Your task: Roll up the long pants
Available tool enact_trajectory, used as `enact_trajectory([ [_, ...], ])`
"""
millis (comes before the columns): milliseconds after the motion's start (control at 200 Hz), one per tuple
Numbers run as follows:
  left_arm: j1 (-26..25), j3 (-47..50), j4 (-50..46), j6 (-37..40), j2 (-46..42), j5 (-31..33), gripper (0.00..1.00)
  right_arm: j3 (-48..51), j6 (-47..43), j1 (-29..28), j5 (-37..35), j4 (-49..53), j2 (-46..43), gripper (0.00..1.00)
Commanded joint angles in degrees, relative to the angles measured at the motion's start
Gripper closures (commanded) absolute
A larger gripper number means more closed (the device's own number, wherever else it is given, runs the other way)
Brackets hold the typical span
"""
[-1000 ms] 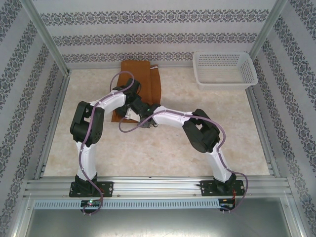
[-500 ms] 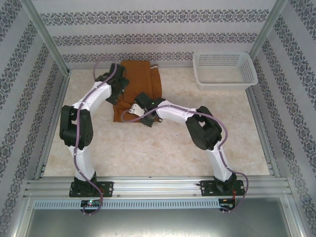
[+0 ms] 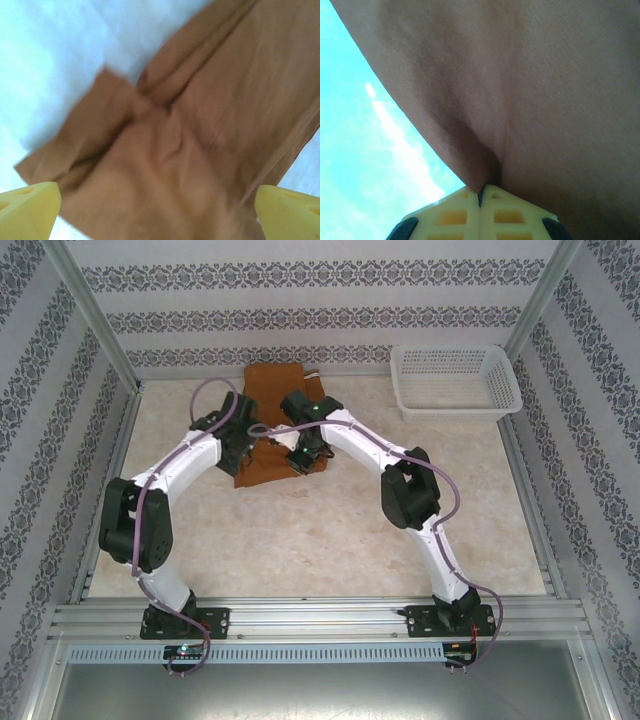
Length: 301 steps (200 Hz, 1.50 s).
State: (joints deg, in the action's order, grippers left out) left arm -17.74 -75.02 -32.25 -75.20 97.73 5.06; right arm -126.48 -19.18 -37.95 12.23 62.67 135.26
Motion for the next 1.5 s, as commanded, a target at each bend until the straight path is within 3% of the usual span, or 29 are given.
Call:
enact_trajectory([
  [0,-3.8,2.2,2.7,-1.7,-3.6,-1.2,0.00,-7.7,2.7,0.8,6.1,9.0,2.9,1.00],
  [295,-8.6,3.6,2.5,-5.0,-1.6,-1.0,0.00,-9.2,6.5,2.3,10.1,10.3,5.2,1.00],
  [405,-10.1,6.5,2.4,-7.5,-3.9,1.8,0.00,-8.6,7.5,3.2,10.7,10.1,5.7,1.00],
  [699,-4.1,12.7,-6.6,-5.4,-22.5,17.5,0.00,-7.4,7.3,4.2,11.2,9.9,5.7,1.00],
  [799,-3.5,14.1,-5.7,-3.9,-25.8,18.5,0.00,-7.5,8.1,4.3,12.5,9.3,5.7,1.00],
  [1004,-7.0,16.5,0.9,-7.4,-18.7,10.8,0.00,-10.2,11.3,4.3,16.8,9.9,5.5,1.00],
  [1139,-10.3,14.1,3.2,-8.4,-13.4,11.5,0.00,-10.6,13.2,4.4,19.8,10.1,4.4,1.00],
  [1499,-12.6,8.4,3.4,-11.1,-4.8,12.8,0.00,-11.0,15.8,5.2,22.1,9.8,2.9,1.00],
])
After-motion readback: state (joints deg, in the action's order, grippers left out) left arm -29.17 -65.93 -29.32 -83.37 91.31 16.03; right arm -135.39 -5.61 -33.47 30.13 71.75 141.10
